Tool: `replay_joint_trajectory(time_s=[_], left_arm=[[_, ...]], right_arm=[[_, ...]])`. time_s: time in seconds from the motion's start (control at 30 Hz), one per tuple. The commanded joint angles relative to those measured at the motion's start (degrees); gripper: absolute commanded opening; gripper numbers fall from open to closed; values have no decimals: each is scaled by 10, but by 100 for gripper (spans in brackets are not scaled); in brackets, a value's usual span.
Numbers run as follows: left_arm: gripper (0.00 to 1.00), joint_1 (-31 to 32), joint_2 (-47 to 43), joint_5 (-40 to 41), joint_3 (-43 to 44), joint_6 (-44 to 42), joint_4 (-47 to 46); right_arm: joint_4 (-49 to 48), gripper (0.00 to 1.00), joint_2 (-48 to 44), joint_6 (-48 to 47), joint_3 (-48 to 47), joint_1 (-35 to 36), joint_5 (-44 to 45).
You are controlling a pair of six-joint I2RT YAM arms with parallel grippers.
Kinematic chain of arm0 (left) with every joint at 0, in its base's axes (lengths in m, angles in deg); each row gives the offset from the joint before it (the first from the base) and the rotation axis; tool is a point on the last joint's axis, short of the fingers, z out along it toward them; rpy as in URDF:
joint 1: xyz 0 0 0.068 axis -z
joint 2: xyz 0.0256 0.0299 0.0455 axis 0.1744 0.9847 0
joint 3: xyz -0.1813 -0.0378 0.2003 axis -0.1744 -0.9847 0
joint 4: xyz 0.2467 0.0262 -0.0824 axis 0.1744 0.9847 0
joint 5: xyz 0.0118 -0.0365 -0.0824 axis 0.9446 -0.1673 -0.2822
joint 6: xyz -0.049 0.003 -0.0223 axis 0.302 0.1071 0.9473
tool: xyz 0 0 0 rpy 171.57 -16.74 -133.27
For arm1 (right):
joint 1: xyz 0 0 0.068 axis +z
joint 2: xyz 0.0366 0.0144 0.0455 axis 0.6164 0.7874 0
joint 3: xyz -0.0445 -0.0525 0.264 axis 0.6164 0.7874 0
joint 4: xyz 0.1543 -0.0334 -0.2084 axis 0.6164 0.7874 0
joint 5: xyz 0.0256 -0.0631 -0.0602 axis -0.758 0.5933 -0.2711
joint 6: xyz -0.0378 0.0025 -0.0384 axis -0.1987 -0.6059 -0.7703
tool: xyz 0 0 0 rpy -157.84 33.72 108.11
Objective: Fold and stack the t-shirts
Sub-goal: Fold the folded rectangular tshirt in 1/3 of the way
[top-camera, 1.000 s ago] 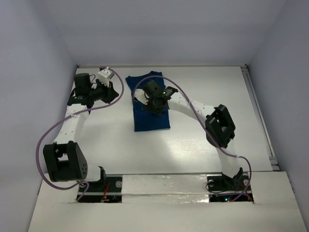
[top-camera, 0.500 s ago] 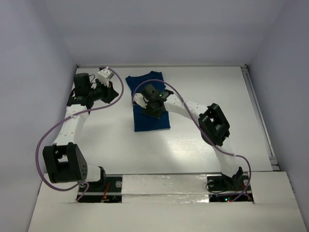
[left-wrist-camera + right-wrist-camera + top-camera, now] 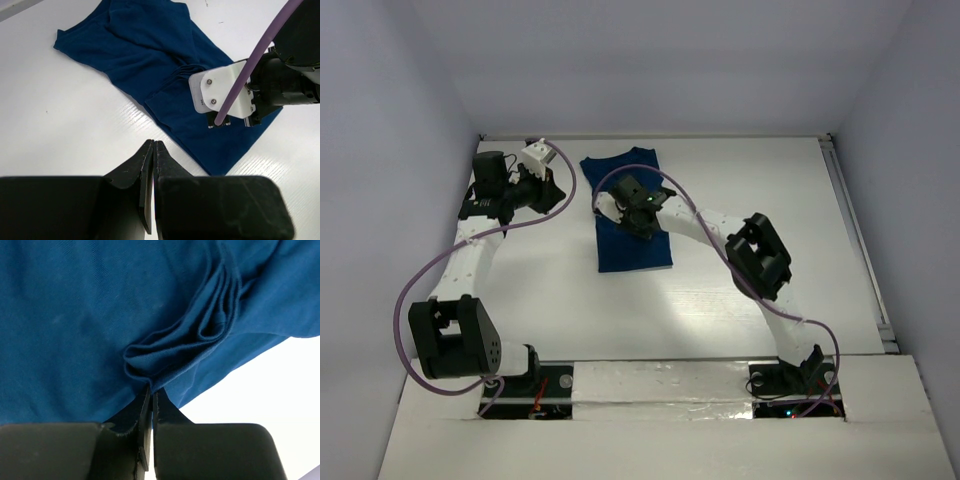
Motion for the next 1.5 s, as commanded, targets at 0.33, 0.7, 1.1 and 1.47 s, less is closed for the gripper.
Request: replay_joint_trajectory(time_s=[0.33,0.7,1.1,1.47], left_arm=[[0,-2,-18,-13,13,1,-8],[0,-2,-11,-15,14,-2,-3],[0,-2,-7,-17,17,-4,4],[0,-2,7,-13,12,-17,-3]], right_arm=[[-48,0,14,2,-112,-49,89],[11,42,95,17,-216,-62,106],[40,25,-13,54,-95,-56,29],[-36,10,-115,-5,106,-5,-59]])
